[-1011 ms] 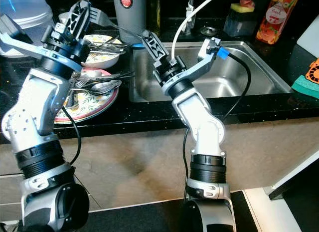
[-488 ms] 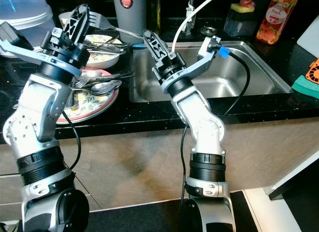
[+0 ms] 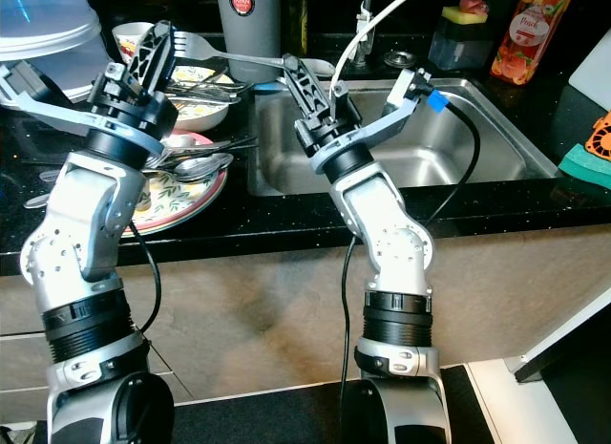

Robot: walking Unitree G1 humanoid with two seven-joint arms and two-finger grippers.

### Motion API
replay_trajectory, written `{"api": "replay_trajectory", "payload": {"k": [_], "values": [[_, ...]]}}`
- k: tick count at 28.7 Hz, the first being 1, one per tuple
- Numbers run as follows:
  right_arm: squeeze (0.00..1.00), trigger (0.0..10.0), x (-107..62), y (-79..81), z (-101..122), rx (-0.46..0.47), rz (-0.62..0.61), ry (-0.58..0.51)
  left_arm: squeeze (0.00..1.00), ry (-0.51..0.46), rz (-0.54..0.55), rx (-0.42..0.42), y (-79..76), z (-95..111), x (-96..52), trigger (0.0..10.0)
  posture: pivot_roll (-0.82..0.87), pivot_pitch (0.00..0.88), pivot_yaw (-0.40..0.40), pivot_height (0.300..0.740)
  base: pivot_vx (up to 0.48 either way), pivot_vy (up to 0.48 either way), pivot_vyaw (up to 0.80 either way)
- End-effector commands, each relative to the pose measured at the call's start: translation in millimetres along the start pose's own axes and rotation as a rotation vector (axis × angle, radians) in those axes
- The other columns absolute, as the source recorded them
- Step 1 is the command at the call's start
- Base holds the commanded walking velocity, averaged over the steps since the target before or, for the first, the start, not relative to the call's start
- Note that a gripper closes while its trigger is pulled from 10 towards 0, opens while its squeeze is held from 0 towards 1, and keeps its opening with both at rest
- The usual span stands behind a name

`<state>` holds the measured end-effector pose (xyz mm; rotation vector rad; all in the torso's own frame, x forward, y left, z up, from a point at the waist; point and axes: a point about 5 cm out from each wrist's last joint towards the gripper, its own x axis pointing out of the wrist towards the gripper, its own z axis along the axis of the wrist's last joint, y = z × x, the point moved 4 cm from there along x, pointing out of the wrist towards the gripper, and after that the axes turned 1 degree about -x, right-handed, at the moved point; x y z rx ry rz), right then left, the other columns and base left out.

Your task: Kitchen organization

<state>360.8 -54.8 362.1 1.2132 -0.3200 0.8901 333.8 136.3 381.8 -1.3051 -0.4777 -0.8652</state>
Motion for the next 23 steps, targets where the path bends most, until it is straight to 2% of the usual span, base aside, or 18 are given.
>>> {"api": "replay_trajectory", "payload": {"k": [1, 2, 3, 6, 9, 14, 15, 16, 20, 23], "values": [[0.00, 0.0, 3.0, 2.8, -3.7, 0.024, -0.005, -0.022, 0.00, 0.068, 0.036, 0.049, 4.5, -8.4, -2.3, 0.0, 0.00, 0.148, 0.032, 0.740, 0.000, 0.000, 0.00], [0.00, 0.0, 2.9, 2.6, -3.4, 0.031, -0.005, -0.026, 0.62, 0.071, 0.051, 0.062, 6.2, -8.2, -2.9, 1.7, 0.00, 0.149, 0.032, 0.740, 0.000, 0.000, 0.00], [0.00, 0.0, 2.7, 2.3, -3.1, 0.033, -0.006, -0.028, 1.00, 0.071, 0.053, 0.063, 6.5, -8.3, -3.1, 10.0, 0.00, 0.147, 0.032, 0.740, 0.000, 0.000, 0.00], [0.00, 0.0, 2.1, 1.0, -1.6, 0.035, -0.011, -0.034, 1.00, 0.063, 0.058, 0.084, 7.0, -7.0, -2.9, 10.0, 0.00, 0.145, 0.031, 0.740, 0.000, 0.000, 0.00], [0.00, 0.0, 1.3, -2.8, 5.1, 0.018, -0.025, -0.048, 1.00, -0.024, 0.178, 0.173, 21.3, 8.5, -3.8, 10.0, 0.00, 0.141, 0.031, 0.740, 0.000, 0.000, 0.00], [0.00, 0.0, 0.2, -7.0, 15.2, -0.015, -0.038, -0.065, 1.00, -0.085, 0.256, 0.233, 32.6, 24.7, -6.5, 10.0, 0.00, 0.137, 0.031, 0.740, 0.000, 0.000, 0.00], [0.00, 0.0, -0.9, -9.8, 21.3, -0.035, -0.048, -0.075, 0.48, -0.102, 0.249, 0.244, 31.9, 29.7, -6.7, 10.0, 0.00, 0.136, 0.031, 0.740, 0.000, 0.000, 0.00], [0.00, 0.0, -1.6, -11.3, 24.9, -0.045, -0.054, -0.083, 0.00, -0.107, 0.240, 0.244, 30.5, 31.6, -6.6, 10.0, 0.00, 0.135, 0.030, 0.740, 0.000, 0.000, 0.00], [0.00, 0.0, -3.3, -15.9, 35.1, -0.068, -0.074, -0.109, 0.00, -0.118, 0.241, 0.259, 30.0, 35.4, -7.4, 10.0, 0.00, 0.133, 0.030, 0.740, 0.000, 0.000, 0.00], [0.00, 0.0, -6.1, -24.1, 56.7, -0.108, -0.122, -0.183, 0.00, -0.162, 0.306, 0.375, 36.3, 46.0, -11.5, 10.0, 0.00, 0.132, 0.030, 0.740, 0.000, 0.000, 0.00]]}}
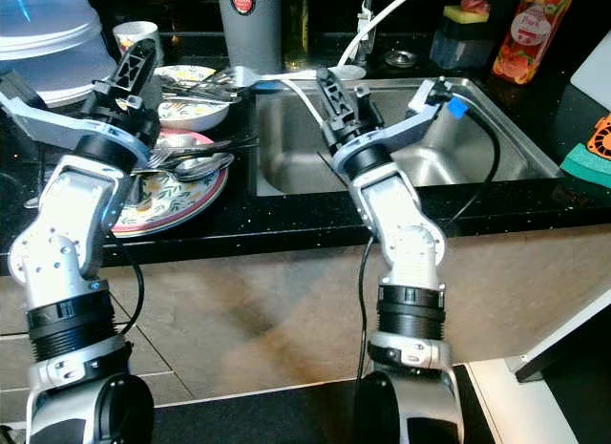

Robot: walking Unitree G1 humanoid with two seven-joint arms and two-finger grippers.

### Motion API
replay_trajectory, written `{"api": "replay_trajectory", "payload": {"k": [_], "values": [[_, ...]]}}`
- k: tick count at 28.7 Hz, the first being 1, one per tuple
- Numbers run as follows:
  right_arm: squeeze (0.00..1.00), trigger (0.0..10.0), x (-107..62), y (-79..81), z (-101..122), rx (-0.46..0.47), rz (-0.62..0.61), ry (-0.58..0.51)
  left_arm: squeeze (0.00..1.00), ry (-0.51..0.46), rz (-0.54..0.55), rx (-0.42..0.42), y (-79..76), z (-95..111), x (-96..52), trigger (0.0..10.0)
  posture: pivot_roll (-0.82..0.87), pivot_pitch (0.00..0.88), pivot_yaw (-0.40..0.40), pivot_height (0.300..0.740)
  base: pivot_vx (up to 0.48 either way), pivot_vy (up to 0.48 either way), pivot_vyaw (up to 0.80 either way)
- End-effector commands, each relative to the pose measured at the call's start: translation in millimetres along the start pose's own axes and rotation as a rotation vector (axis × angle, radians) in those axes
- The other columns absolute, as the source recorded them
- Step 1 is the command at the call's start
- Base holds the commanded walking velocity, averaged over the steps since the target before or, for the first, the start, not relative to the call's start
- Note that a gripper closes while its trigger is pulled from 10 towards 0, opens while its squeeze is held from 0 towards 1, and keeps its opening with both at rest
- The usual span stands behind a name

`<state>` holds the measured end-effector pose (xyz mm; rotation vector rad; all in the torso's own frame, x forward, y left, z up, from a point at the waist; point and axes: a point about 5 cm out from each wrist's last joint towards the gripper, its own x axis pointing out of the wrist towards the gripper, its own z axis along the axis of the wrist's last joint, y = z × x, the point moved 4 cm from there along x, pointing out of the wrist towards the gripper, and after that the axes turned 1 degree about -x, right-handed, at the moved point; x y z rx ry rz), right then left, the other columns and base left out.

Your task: Kitchen organization

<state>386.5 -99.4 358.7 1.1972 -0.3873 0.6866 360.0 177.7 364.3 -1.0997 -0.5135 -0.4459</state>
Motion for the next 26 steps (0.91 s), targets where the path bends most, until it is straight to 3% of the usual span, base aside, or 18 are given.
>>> {"api": "replay_trajectory", "payload": {"k": [1, 3, 4, 7, 10, 11, 13, 18, 21, 23, 26], "values": [[0.00, 0.0, 0.2, -2.4, 15.1, -0.024, -0.013, -0.063, 0.00, -0.030, 0.042, 0.066, 7.8, 5.8, -0.9, 10.0, 0.00, 0.132, 0.030, 0.740, 0.000, 0.000, 0.00], [0.00, 0.0, 0.6, -8.6, 22.8, -0.127, -0.053, -0.082, 0.00, -0.011, 0.048, 0.178, 9.4, 4.1, -0.2, 10.0, 0.00, 0.132, 0.030, 0.740, 0.000, 0.000, 0.00], [0.00, 0.0, 1.9, -16.0, 27.5, -0.253, -0.104, -0.093, 0.00, 0.046, 0.023, 0.290, 7.3, -4.3, 0.8, 10.0, 0.00, 0.132, 0.030, 0.740, 0.000, 0.000, 0.00], [0.00, 0.0, 4.4, -29.0, 37.5, -0.506, -0.200, -0.121, 0.00, 0.185, -0.071, 0.510, 0.2, -28.2, 0.7, 10.0, 0.00, 0.142, 0.029, 0.740, 0.000, 0.000, 0.00], [0.00, 0.0, 7.3, -39.7, 40.3, -0.655, -0.261, -0.125, 0.00, 0.270, -0.159, 0.690, -4.5, -47.5, 1.7, 10.0, 0.01, 0.152, 0.028, 0.740, 0.000, 0.000, 0.00], [0.00, 0.0, 7.3, -39.7, 40.3, -0.655, -0.261, -0.125, 0.00, 0.270, -0.159, 0.690, -4.5, -47.5, 1.7, 10.0, 0.01, 0.152, 0.028, 0.740, 0.000, 0.000, 0.00], [0.00, 0.0, 13.4, -49.4, 27.3, -0.817, -0.263, -0.050, 0.00, 0.380, -0.301, 0.749, -14.1, -72.8, 0.6, 10.0, 0.01, 0.163, 0.033, 0.740, 0.000, 0.000, 0.00], [0.00, 0.0, 17.3, -54.7, 15.4, -0.874, -0.249, 0.005, 0.00, 0.475, -0.398, 0.775, -17.8, -91.3, -3.8, 10.0, 0.01, 0.165, 0.036, 0.740, 0.000, 0.000, 0.00], [0.00, 0.0, 22.0, -67.0, -7.3, -0.964, -0.231, 0.134, 0.00, 0.661, -0.492, 0.900, -6.2, -117.8, -13.5, 10.0, 0.00, 0.184, 0.044, 0.740, 0.000, 0.000, 0.00], [0.00, 0.0, 21.0, -77.2, -18.4, -1.003, -0.238, 0.227, 0.00, 0.730, -0.507, 0.984, 4.9, -124.3, -15.0, 10.0, 0.00, 0.187, 0.042, 0.740, 0.000, 0.000, 0.00], [0.00, 0.0, 20.4, -83.0, -24.5, -1.044, -0.238, 0.297, 0.00, 0.780, -0.506, 1.005, 13.6, -128.1, -15.7, 10.0, -0.01, 0.196, 0.041, 0.740, 0.000, 0.000, 0.00]]}}
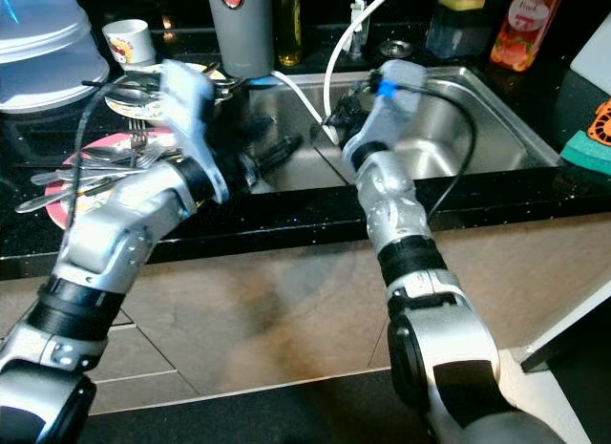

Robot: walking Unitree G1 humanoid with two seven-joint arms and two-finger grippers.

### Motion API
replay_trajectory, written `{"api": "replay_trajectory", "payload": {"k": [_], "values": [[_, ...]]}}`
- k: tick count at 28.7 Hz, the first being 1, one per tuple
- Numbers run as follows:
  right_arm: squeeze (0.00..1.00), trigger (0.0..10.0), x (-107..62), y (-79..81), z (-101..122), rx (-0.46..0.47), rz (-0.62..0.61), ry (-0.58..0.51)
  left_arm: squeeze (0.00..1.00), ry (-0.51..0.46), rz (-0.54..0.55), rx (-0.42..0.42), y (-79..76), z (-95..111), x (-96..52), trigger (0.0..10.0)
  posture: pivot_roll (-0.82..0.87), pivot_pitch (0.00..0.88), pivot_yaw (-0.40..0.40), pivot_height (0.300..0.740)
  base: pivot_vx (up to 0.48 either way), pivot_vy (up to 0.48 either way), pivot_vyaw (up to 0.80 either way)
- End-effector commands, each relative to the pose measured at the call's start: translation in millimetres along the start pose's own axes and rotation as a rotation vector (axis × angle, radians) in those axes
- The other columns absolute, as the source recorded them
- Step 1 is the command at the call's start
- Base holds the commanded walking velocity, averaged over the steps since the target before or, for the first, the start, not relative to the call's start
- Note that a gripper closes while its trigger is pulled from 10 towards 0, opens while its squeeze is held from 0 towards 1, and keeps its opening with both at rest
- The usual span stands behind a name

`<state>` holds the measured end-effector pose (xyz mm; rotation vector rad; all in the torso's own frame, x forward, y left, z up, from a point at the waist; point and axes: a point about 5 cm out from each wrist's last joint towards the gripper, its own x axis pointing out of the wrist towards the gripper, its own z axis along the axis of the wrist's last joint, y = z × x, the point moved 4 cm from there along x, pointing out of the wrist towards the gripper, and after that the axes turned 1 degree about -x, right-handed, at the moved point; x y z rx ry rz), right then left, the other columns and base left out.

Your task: Kitchen organization

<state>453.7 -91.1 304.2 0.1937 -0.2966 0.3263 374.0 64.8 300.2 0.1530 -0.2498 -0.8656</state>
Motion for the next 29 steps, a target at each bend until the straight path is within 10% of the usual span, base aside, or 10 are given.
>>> {"api": "replay_trajectory", "payload": {"k": [1, 6, 10, 12, 13, 28, 29], "values": [[0.00, 0.0, 2.2, 3.0, -1.8, -0.049, 0.026, 0.028, 0.00, 0.036, -0.017, 0.049, 3.1, -2.0, 0.1, 10.0, -0.01, 0.196, 0.041, 0.740, 0.000, 0.000, 0.00], [0.00, 0.0, 5.7, 6.4, -2.3, -0.183, 0.073, 0.081, 0.00, 0.142, 0.001, 0.114, 12.1, -16.7, 1.7, 10.0, -0.02, 0.208, 0.042, 0.740, 0.000, 0.000, 0.00], [0.00, 6.0, 8.4, 5.5, -0.9, -0.268, 0.103, 0.128, 0.00, 0.146, 0.007, 0.081, 18.1, -17.4, 8.1, 10.0, -0.02, 0.218, 0.038, 0.740, 0.000, 0.000, 0.00], [0.00, 6.0, 8.6, 5.2, -1.1, -0.279, 0.105, 0.136, 0.00, 0.150, 0.002, 0.077, 17.9, -18.4, 9.0, 10.0, -0.02, 0.218, 0.038, 0.740, 0.000, 0.000, 0.00], [0.00, 10.0, 8.9, 4.5, -1.5, -0.297, 0.108, 0.149, 0.00, 0.161, -0.002, 0.083, 18.0, -20.5, 10.3, 10.0, -0.03, 0.220, 0.036, 0.740, 0.000, 0.000, 0.00], [0.00, 10.0, 4.1, 3.5, -21.0, -0.366, 0.158, 0.276, 0.00, 0.169, -0.019, 0.074, 18.8, -25.2, 17.7, 10.0, -0.03, 0.222, 0.035, 0.740, 0.000, 0.000, 0.00], [0.20, 10.0, 4.0, 3.5, -21.2, -0.365, 0.158, 0.277, 0.00, 0.168, -0.016, 0.073, 19.0, -25.3, 17.5, 10.0, -0.03, 0.221, 0.031, 0.740, 0.000, 0.000, 0.00]]}}
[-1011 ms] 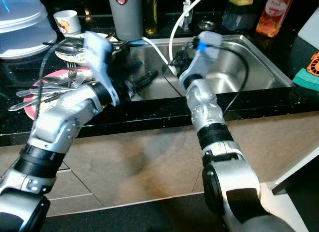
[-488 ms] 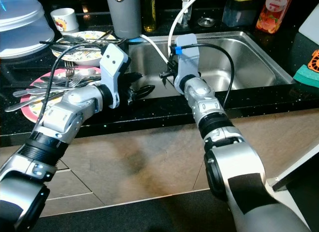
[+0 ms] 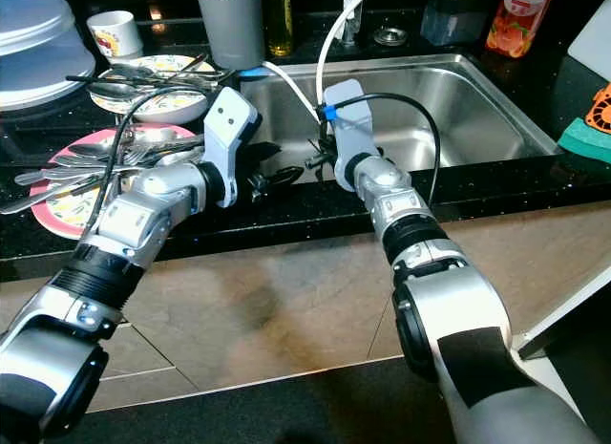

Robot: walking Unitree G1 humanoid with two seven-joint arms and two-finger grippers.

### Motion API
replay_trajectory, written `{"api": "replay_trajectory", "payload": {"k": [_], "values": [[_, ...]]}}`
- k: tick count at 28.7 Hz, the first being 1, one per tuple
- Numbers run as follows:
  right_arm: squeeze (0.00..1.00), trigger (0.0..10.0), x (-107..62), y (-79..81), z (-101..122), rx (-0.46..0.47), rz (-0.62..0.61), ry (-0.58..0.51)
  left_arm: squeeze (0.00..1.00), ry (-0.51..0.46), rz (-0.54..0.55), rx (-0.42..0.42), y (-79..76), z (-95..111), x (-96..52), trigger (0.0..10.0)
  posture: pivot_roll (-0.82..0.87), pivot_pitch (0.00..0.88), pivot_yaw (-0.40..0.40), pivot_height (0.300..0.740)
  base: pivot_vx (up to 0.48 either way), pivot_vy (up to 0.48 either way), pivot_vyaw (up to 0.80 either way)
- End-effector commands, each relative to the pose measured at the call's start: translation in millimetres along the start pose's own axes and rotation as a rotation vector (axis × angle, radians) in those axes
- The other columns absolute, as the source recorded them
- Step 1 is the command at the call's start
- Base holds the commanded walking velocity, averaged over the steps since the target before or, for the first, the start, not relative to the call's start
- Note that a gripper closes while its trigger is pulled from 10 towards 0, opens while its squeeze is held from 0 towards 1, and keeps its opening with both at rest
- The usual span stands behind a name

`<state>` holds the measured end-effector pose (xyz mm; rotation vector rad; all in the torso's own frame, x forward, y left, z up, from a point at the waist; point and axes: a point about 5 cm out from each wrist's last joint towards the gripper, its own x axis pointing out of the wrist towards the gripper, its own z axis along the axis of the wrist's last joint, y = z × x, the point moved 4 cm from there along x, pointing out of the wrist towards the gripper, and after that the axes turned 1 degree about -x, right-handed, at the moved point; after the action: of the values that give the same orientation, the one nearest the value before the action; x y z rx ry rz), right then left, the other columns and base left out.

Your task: Kitchen organization

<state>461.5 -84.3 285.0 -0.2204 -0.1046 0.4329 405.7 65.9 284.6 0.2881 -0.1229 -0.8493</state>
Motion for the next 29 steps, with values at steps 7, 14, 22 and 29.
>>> {"api": "replay_trajectory", "payload": {"k": [7, 14, 22, 29], "values": [[0.98, 10.0, 1.2, -1.2, 3.2, -0.018, -0.012, 0.014, 0.00, 0.001, 0.011, 0.011, 2.2, -2.5, -1.9, 10.0, -0.03, 0.218, 0.027, 0.740, 0.000, 0.000, 0.00], [0.00, 10.0, -1.0, -17.5, 32.7, 0.052, -0.093, -0.124, 0.00, -0.178, 0.136, 0.034, 19.8, 28.4, -5.5, 10.0, -0.03, 0.198, 0.027, 0.740, 0.000, 0.000, 0.00], [0.00, 10.0, -18.4, -46.2, 92.1, 0.197, -0.222, -0.457, 0.00, -0.391, 0.243, -0.037, 30.8, 70.5, -20.7, 10.0, -0.02, 0.160, 0.030, 0.740, 0.000, 0.000, 0.00], [0.00, 10.0, -31.7, -43.3, 87.7, 0.304, -0.257, -0.592, 0.00, -0.415, 0.377, 0.017, 25.3, 68.2, -39.9, 10.0, -0.02, 0.136, 0.045, 0.740, 0.000, 0.000, 0.00]]}}
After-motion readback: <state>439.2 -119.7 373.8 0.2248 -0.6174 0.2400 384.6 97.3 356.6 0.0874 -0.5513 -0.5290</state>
